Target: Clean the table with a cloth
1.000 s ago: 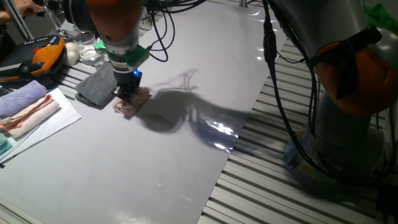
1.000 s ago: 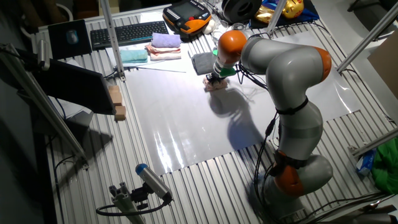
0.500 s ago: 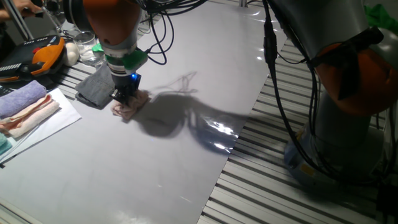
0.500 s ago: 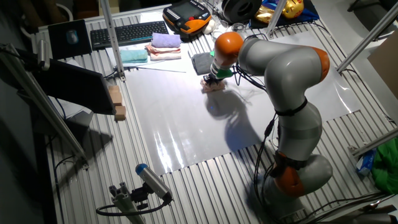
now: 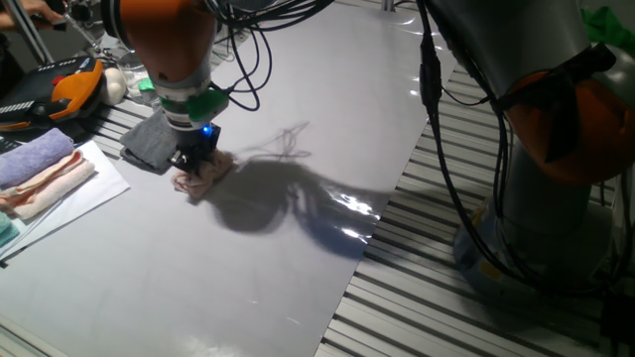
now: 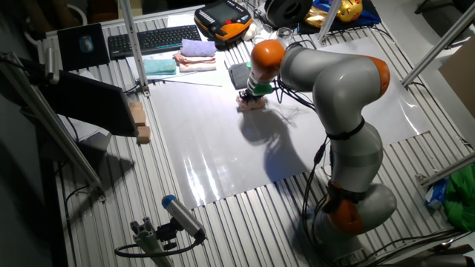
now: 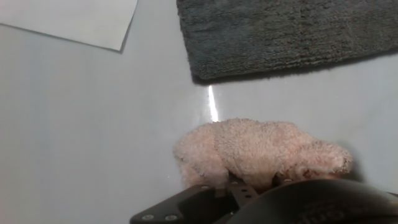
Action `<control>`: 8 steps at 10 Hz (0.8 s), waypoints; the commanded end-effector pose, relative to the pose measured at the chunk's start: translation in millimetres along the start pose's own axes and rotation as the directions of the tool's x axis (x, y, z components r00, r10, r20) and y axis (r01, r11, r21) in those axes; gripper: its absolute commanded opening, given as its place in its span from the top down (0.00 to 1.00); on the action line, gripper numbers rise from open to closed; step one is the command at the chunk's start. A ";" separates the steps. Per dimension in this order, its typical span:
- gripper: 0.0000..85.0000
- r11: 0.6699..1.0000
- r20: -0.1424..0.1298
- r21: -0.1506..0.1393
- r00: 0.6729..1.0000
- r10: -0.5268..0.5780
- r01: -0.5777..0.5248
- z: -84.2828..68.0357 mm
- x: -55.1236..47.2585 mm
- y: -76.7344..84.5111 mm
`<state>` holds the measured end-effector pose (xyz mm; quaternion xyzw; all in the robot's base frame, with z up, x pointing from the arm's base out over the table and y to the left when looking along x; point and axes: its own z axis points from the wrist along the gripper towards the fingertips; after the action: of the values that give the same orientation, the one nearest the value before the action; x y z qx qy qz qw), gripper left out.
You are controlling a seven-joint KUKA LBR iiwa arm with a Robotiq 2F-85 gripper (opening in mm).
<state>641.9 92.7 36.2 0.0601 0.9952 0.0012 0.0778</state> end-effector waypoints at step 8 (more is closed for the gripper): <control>1.00 1.000 -0.011 -0.003 1.000 0.026 -0.026 -2.1 3.3 13.2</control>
<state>639.6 106.9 38.1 0.0738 0.9947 0.0039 0.0717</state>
